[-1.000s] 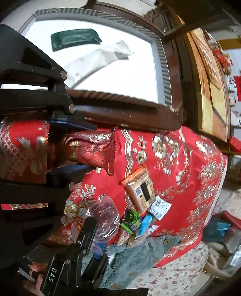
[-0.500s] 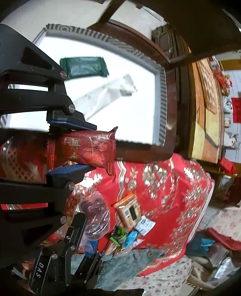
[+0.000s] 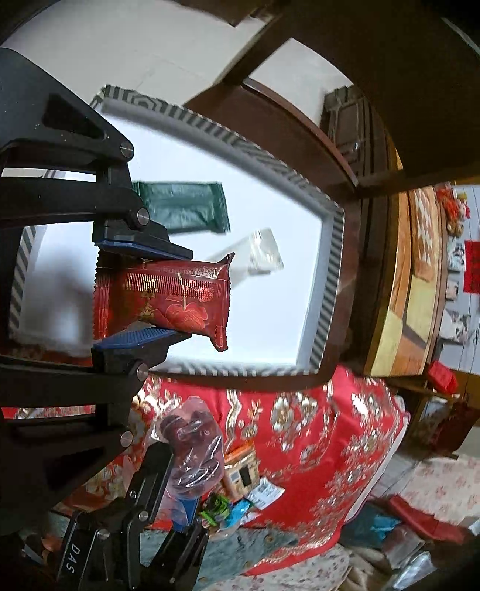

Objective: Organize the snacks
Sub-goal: 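Carry the red snack and date bag to the white tray and lower them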

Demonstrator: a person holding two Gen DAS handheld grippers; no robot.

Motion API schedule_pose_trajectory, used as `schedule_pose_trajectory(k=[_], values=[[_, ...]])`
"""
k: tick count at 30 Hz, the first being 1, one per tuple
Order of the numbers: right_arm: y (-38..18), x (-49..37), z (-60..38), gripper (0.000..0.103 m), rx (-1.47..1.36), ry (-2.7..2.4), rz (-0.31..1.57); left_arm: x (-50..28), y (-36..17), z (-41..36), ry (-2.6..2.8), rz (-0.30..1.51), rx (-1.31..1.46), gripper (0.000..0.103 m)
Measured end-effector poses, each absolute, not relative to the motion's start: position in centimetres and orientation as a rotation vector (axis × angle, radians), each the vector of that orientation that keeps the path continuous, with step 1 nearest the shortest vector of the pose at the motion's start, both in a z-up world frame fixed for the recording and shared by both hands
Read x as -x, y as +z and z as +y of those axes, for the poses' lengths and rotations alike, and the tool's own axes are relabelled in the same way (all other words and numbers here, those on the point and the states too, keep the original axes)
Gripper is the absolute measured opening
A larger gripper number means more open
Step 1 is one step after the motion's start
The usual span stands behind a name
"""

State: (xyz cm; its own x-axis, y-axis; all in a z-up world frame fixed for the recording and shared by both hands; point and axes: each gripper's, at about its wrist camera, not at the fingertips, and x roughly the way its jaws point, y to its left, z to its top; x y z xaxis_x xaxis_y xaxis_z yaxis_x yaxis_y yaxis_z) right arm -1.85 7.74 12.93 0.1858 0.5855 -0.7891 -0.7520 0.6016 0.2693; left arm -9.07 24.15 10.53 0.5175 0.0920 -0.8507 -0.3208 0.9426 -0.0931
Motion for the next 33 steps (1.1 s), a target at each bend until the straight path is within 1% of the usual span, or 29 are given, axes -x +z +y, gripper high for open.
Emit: schedule_pose_trajectory(k=[17,33], values=[[12.2,2.2,13.7,0.041,0.277,1.026,1.028,9.9,8.3,28.3,0.338,1.028,0.317,0.033],[9.1,2.0,18.2,0.041,0.349,1.077,1.108,9.8,5.7,30.2,0.376,1.073,0.35,0.033]])
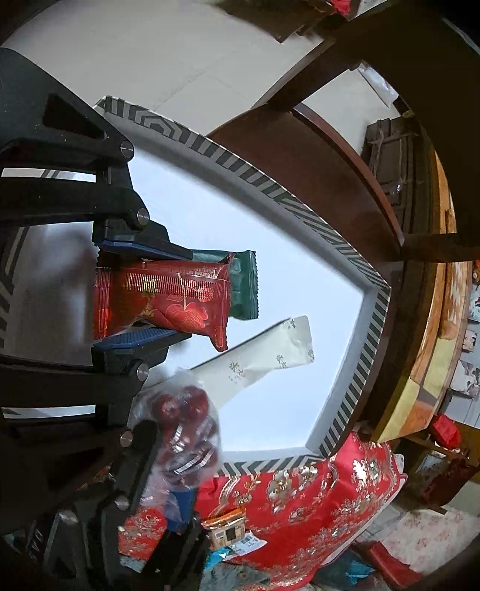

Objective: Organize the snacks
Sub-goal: 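Carry the red snack and date bag to the white tray and lower them, then open both grippers to drop the red snack and date bag in the tray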

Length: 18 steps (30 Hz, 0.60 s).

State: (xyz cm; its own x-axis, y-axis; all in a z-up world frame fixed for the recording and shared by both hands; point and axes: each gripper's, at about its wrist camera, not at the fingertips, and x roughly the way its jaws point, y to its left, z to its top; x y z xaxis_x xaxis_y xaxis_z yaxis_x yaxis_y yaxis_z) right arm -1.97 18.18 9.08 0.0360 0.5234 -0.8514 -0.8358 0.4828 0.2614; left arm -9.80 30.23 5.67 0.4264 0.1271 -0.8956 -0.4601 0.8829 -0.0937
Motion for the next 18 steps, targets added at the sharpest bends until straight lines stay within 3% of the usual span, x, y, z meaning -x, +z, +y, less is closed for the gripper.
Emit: schedule_pose_trajectory(k=[18], values=[[6.6,2.7,19.2,0.041,0.373,1.122,1.155,9.2,4.4,31.3,0.415,1.096,0.4,0.033]])
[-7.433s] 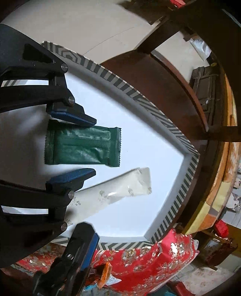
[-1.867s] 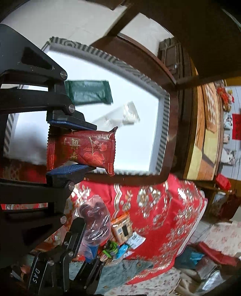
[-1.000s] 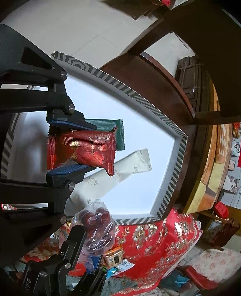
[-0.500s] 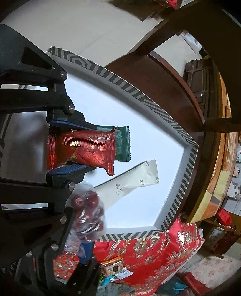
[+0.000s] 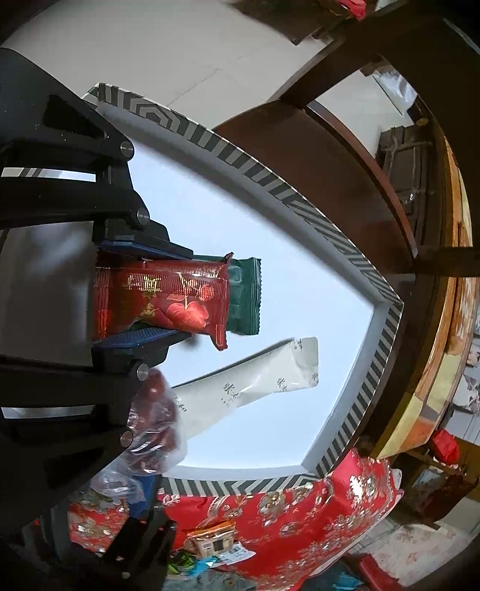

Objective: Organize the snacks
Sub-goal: 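Open both grippers to drop the red snack and date bag in the tray, then move both open tools back over the snack pile on the cloth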

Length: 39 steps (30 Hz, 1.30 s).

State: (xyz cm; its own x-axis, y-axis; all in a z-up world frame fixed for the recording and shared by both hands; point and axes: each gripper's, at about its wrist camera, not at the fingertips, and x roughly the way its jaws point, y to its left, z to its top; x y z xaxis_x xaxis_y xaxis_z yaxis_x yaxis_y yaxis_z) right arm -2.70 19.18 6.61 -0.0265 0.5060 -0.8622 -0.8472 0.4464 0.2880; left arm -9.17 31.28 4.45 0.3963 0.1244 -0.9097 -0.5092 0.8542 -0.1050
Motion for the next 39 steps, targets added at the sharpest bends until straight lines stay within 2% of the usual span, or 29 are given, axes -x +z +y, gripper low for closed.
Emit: schedule_pose_trajectory(k=[3,5,11,14,27,39], values=[[6.5,3.2,19.4,0.047,0.397,1.139,1.156,9.3,4.5,31.6,0.431,1.094,0.426,0.036],[6.8,3.4,19.2,0.051,0.389,1.15,1.154,9.3,4.6,31.7,0.445,1.097,0.429,0.044],[7.8,3.5,18.1,0.052,0.338,1.152,1.154,9.7,5.8,31.4,0.466,1.068,0.417,0.048],[8.4,3.3,16.9,0.052,0.3,1.142,1.145,9.8,6.6,31.3,0.475,1.043,0.411,0.062],[10.8,1.7,10.5,0.053,0.134,1.045,1.099,9.0,9.6,27.2,0.423,1.001,0.343,0.062],[10.8,-0.3,0.7,0.054,0.038,0.877,1.097,6.2,10.3,19.5,0.215,1.004,0.265,0.062]])
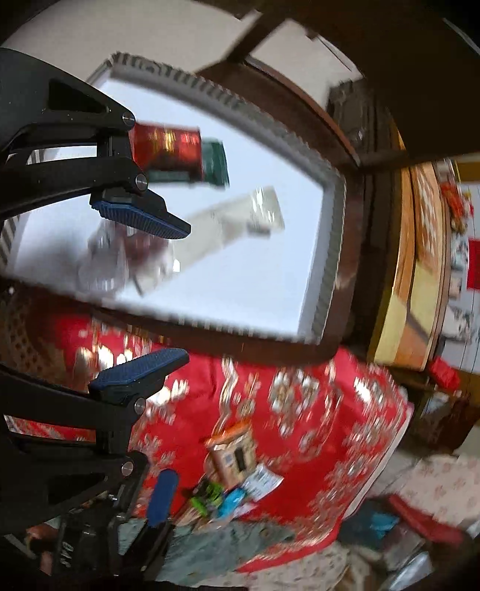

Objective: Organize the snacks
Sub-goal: 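Move both open tools back over the snack pile on the cloth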

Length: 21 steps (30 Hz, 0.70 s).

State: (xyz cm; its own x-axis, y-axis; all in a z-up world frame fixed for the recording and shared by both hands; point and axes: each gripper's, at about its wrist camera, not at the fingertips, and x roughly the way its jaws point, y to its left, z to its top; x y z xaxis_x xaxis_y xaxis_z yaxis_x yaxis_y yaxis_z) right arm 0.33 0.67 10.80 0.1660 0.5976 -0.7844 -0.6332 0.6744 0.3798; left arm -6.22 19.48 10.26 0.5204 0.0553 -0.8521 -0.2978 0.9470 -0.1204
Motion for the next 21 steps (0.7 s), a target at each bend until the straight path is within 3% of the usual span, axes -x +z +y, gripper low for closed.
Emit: schedule_pose_trajectory(k=[21], values=[[7.9,-3.6,-12.8,0.058,-0.102,0.626,1.149,-4.9,7.4,5.8,-0.384,1.1,-0.05,0.062]])
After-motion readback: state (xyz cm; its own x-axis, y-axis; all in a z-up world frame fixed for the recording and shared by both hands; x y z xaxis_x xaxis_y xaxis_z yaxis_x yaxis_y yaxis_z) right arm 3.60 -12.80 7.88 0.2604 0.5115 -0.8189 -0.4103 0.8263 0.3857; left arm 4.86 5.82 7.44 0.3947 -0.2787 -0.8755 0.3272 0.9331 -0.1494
